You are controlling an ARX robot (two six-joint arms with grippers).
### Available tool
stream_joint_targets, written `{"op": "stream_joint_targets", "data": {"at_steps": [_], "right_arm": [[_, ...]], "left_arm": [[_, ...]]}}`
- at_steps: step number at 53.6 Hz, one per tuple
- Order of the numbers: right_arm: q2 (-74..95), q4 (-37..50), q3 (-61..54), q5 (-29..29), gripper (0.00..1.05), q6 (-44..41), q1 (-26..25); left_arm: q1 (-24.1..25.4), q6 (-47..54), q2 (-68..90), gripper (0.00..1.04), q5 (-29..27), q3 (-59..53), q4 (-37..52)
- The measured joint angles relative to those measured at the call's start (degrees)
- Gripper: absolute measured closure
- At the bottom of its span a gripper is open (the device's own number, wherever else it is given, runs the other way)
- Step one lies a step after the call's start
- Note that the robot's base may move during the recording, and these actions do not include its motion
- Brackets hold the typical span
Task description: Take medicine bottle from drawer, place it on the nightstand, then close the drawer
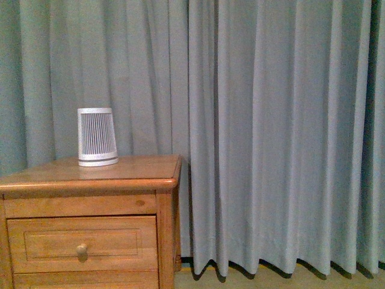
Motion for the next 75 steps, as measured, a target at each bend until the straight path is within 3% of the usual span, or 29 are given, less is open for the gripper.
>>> {"op": "stream_joint_targets", "data": {"at_steps": [24, 29, 33, 36, 41, 47, 51, 60, 75], "right_arm": [[0.0, 0.0, 0.0, 0.0, 0.07, 0.0, 0.0], [0.0, 0.0, 0.0, 0.0, 0.07, 0.0, 0.0], [0.0, 0.0, 0.0, 0.0, 0.07, 0.0, 0.0], [0.0, 0.0, 0.0, 0.0, 0.07, 0.0, 0.0], [0.0, 0.0, 0.0, 0.0, 0.07, 0.0, 0.0], [0.0, 0.0, 0.0, 0.0, 0.07, 0.0, 0.0], [0.0, 0.0, 0.0, 0.0, 0.07, 0.0, 0.0], [0.0, 0.0, 0.0, 0.0, 0.07, 0.0, 0.0], [0.0, 0.0, 0.0, 0.0, 0.07, 0.0, 0.0]], "left_arm": [[0.0, 0.0, 0.0, 0.07, 0.0, 0.0, 0.0], [-1.6, -6.3, 1.7, 0.07, -6.4, 0.2, -2.1], [-1.4, -12.4, 5.3, 0.07, -7.3, 0.2, -1.2], [-1.0, -15.5, 10.8, 0.07, -5.7, 0.3, 4.9], [-0.6, -19.7, 30.5, 0.07, -4.4, 0.6, 23.5], [-1.7, -19.4, 53.8, 0.07, -3.8, 3.6, 44.3], [-1.9, -18.9, 66.2, 0.07, -3.3, 7.2, 53.1], [-2.9, -17.6, 89.7, 0.07, -4.5, 17.5, 61.5], [-3.9, -14.4, 111.7, 0.07, -6.0, 31.3, 69.1]]}}
